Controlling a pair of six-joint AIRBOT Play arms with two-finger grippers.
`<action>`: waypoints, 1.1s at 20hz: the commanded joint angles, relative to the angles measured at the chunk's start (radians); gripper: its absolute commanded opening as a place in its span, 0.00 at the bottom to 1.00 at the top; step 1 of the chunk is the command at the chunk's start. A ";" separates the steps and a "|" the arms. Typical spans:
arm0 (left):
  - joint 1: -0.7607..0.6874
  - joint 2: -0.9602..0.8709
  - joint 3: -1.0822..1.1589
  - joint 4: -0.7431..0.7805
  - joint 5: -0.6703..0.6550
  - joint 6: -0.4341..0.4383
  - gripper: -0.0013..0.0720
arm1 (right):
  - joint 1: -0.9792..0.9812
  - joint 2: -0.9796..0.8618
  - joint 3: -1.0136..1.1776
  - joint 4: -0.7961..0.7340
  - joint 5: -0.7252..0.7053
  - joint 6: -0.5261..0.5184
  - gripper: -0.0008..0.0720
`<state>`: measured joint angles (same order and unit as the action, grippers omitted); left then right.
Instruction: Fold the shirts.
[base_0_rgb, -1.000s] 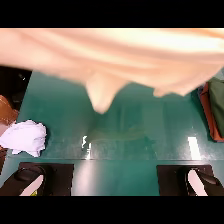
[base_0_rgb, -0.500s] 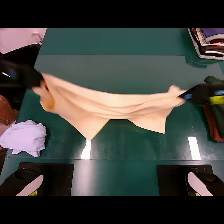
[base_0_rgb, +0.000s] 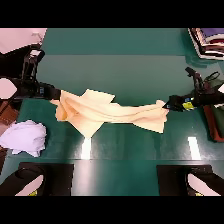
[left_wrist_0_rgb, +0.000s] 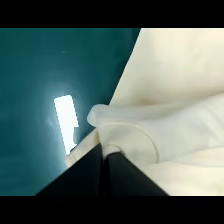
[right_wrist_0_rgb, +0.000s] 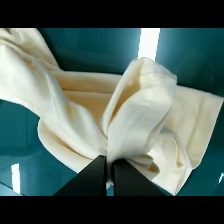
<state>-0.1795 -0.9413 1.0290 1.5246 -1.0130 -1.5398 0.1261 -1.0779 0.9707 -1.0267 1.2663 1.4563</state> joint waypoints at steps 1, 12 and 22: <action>0.000 -0.001 -0.010 0.014 0.115 -0.009 0.05 | -0.029 -0.028 0.038 -0.014 -0.053 -0.003 0.04; 0.000 0.177 0.724 -0.019 -0.075 -0.006 0.05 | -0.117 0.366 0.463 -0.021 -0.050 -0.062 0.04; 0.000 0.158 0.970 -0.241 -0.217 0.006 0.05 | -0.414 0.376 0.643 -0.002 0.255 -0.032 0.03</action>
<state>-0.1795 -0.7616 1.9717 1.3392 -1.2064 -1.5471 -0.2306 -0.6640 1.5635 -1.0393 1.4216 1.4082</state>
